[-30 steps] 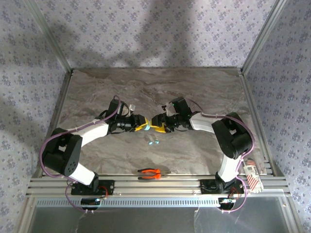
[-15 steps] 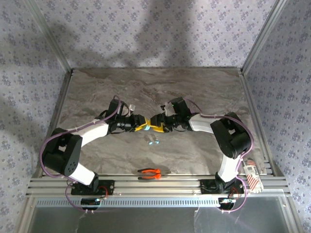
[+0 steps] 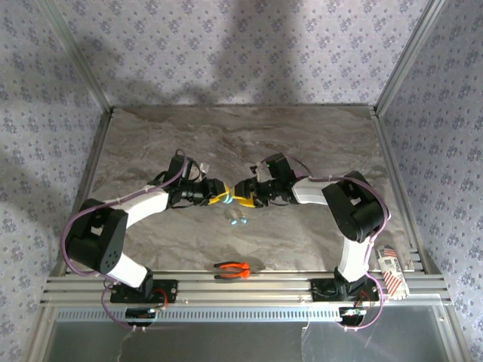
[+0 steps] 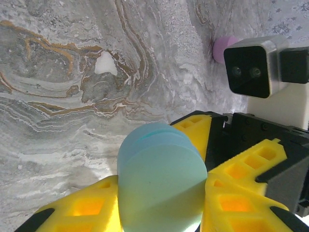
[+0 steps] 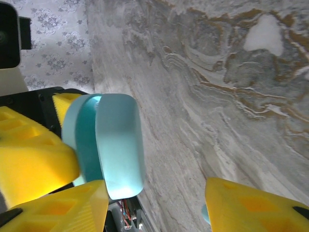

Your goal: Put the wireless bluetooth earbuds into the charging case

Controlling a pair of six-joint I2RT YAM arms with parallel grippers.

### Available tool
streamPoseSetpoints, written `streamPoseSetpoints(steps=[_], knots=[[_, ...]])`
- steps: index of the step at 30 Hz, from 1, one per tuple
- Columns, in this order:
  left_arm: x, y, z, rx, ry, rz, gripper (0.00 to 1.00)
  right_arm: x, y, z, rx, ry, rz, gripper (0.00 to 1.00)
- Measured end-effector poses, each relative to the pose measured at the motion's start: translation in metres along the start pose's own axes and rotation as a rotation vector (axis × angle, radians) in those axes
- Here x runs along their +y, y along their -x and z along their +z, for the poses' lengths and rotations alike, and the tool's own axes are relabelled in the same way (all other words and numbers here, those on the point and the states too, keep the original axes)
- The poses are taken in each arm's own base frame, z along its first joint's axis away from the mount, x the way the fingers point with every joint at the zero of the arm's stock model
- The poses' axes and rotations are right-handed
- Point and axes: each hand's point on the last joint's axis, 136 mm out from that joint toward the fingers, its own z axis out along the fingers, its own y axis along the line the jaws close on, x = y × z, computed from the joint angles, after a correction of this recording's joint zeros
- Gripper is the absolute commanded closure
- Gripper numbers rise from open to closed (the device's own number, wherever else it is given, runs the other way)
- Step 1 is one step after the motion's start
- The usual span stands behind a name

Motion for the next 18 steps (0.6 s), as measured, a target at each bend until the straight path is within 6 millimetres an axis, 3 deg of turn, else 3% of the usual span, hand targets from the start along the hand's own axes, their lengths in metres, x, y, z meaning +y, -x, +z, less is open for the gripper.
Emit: streamPoseSetpoints(steps=[18], knots=[[-0.001,-0.003,0.003,0.014,-0.003,0.001,0.65,-0.024,-0.002,-0.006,0.016,-0.086,0.081,0.46]])
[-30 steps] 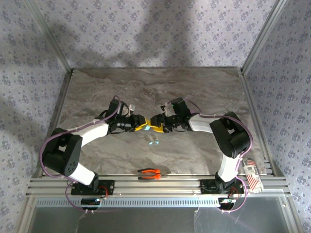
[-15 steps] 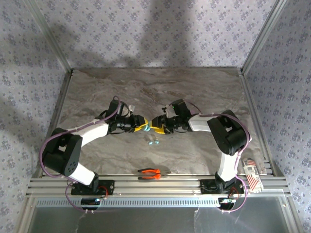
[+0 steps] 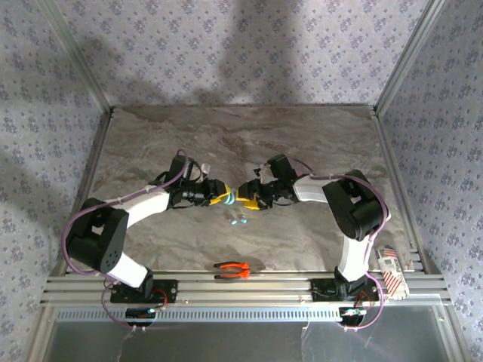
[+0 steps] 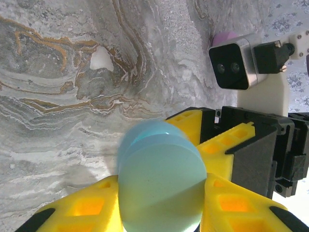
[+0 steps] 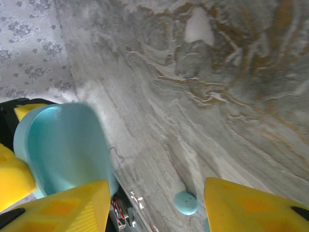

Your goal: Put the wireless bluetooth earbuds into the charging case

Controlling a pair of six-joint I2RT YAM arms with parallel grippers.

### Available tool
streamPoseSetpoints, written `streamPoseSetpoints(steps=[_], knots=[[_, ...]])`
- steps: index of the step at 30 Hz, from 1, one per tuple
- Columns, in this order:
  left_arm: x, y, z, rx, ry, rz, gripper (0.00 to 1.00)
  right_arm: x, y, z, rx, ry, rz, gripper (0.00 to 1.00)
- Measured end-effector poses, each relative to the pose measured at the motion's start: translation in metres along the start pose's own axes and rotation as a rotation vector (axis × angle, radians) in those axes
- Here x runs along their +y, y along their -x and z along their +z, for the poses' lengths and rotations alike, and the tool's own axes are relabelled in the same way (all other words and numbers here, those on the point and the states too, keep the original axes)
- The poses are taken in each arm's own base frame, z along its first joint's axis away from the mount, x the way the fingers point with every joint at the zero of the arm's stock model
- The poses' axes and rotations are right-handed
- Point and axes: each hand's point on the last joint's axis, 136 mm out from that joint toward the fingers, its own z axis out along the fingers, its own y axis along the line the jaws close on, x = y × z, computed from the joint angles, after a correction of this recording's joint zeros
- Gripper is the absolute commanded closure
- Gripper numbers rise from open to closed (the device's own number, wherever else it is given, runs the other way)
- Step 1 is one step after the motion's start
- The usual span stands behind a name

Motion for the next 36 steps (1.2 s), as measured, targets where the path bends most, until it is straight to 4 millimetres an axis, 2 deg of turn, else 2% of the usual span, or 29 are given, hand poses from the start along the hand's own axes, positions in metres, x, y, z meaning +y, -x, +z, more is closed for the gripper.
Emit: streamPoseSetpoints(steps=[6,9,12,16,23,36], knots=[[-0.002,0.002,0.007,0.016,-0.006,0.002,0.66,-0.012,0.0,-0.004,0.006,-0.046,0.031,0.46],[-0.004,0.002,0.013,0.026,-0.007,0.008,0.66,-0.013,0.0,-0.009,0.005,-0.059,0.034,0.52],[-0.006,0.003,0.017,0.031,-0.009,0.014,0.66,-0.005,0.005,-0.02,-0.022,-0.046,0.019,0.53],[-0.005,0.004,0.022,0.039,-0.007,0.011,0.66,0.018,0.014,-0.033,-0.061,0.013,-0.037,0.5],[-0.01,0.003,0.024,0.045,-0.012,0.018,0.66,0.034,0.003,-0.024,-0.03,0.064,-0.089,0.5],[-0.012,0.004,0.024,0.043,-0.019,0.009,0.66,0.024,0.0,-0.015,-0.022,0.071,-0.059,0.51]])
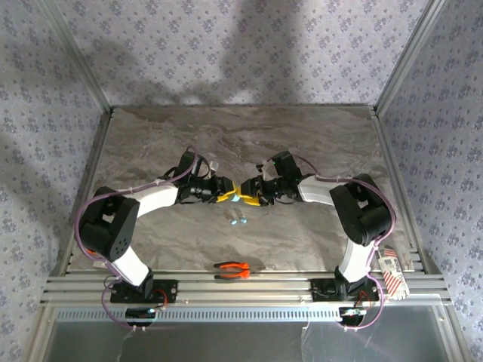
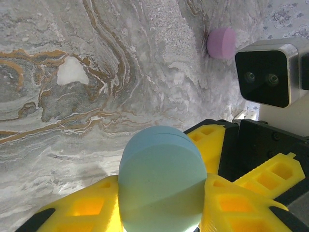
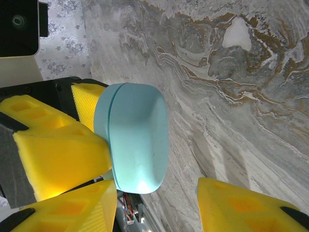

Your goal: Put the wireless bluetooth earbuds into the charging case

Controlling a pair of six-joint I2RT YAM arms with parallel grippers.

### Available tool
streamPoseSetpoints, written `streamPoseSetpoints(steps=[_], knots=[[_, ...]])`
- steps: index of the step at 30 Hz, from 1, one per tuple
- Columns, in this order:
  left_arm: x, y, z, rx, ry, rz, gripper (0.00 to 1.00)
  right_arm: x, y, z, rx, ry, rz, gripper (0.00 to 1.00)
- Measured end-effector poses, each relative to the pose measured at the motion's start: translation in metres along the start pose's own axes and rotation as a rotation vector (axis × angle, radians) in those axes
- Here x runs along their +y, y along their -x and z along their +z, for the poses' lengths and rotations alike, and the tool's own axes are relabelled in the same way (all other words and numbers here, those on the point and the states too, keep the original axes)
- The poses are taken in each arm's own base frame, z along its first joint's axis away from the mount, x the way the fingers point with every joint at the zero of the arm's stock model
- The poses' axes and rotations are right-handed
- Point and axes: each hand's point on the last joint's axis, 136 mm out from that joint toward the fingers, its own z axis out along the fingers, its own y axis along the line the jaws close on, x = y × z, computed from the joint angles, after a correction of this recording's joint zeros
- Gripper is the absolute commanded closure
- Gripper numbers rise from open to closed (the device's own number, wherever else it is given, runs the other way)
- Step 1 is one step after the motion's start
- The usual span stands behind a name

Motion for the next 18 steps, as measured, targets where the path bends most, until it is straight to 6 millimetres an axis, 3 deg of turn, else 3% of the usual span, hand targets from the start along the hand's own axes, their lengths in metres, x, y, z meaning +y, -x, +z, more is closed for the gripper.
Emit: streamPoseSetpoints(steps=[11,18], knots=[[0.003,0.003,0.0,-0.017,0.018,-0.003,0.66,-0.005,0.003,0.004,0.002,0.01,0.012,0.52],[0.0,0.001,0.0,-0.003,0.001,0.001,0.66,-0.03,0.002,0.01,0.013,-0.034,0.079,0.53]])
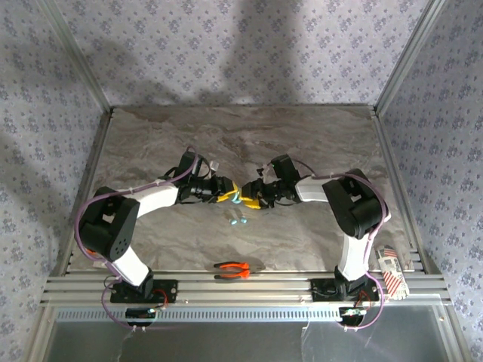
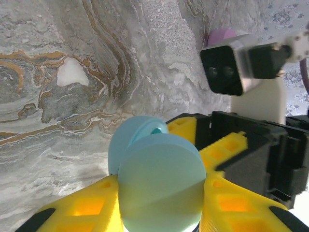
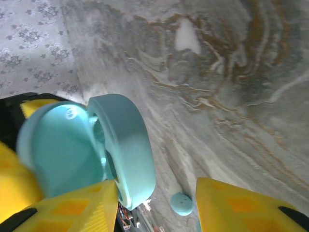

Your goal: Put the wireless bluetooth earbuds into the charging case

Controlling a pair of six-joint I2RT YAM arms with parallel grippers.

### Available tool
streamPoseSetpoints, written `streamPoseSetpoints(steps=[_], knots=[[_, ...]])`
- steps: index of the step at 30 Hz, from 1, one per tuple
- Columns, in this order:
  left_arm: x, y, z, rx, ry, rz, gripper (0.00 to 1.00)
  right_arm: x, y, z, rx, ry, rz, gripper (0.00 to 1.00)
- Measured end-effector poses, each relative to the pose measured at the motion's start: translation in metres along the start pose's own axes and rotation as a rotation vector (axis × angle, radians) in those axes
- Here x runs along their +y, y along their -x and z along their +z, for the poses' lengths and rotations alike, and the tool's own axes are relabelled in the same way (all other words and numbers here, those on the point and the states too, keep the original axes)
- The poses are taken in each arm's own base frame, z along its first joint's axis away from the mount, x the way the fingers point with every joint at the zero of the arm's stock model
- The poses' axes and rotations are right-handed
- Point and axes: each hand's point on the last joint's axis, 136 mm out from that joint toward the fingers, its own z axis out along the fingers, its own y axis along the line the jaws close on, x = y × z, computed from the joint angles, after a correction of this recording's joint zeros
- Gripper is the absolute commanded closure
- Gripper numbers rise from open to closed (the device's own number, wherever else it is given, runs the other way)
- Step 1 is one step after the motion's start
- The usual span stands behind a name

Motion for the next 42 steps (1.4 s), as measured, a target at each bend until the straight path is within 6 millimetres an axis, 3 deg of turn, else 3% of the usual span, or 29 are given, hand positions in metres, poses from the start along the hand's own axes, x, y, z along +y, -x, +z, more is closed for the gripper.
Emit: streamPoseSetpoints(steps=[10,21,27,33,39,42], knots=[[-0.004,0.003,0.002,-0.003,-0.024,0.011,0.66,-0.016,-0.001,-0.004,0.001,-0.055,0.045,0.53],[0.007,0.002,0.03,0.038,-0.045,-0.009,0.66,-0.027,0.005,-0.015,0.002,-0.139,0.047,0.54],[0.003,0.005,0.041,0.04,-0.072,-0.001,0.66,-0.033,0.006,-0.021,0.006,-0.183,0.038,0.72],[-0.001,0.008,0.047,0.036,-0.097,0.005,0.66,-0.042,0.005,-0.027,0.009,-0.218,0.054,0.8],[0.0,0.007,0.051,0.041,-0.098,0.001,0.66,-0.036,0.008,-0.032,0.001,-0.223,0.038,0.99],[-0.001,0.006,0.051,0.043,-0.099,0.003,0.66,-0.03,0.013,-0.034,-0.01,-0.215,0.029,1.0]])
